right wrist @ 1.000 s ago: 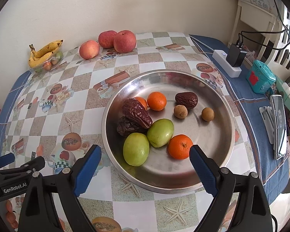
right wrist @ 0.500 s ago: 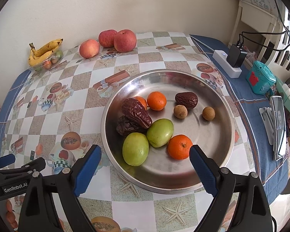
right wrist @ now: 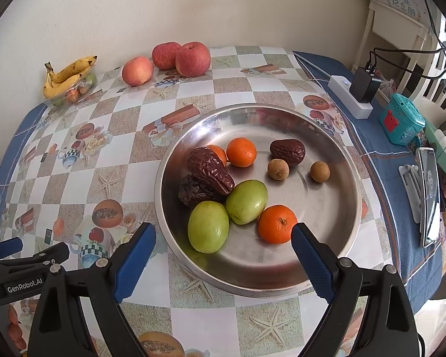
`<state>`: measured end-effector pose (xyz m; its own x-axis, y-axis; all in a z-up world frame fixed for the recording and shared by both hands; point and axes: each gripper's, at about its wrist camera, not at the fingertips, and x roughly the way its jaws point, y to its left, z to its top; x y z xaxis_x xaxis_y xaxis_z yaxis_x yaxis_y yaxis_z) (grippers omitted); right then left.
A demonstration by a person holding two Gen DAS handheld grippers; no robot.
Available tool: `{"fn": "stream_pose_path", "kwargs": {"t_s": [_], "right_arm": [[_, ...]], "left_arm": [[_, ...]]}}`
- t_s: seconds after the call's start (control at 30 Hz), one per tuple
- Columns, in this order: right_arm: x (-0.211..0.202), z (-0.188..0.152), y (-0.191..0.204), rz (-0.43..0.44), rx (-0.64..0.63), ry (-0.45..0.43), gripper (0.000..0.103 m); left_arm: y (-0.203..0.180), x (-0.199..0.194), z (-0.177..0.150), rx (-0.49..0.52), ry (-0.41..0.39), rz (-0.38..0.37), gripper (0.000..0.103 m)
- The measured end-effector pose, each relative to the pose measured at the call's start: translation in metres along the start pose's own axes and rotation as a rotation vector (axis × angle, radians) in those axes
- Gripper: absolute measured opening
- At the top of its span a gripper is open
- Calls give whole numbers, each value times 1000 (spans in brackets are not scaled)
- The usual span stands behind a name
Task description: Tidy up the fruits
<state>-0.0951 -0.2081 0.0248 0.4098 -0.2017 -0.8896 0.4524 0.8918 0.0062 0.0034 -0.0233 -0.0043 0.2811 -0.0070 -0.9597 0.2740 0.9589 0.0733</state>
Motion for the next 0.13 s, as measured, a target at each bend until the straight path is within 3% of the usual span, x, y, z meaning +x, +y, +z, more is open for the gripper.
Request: {"fn": "stream_pose_path", "kwargs": {"t_s": [0.13], "right_arm": [[0,0,0,0,1,0,93]], "left_arm": [[0,2,0,-3,12,-5,103]]}}
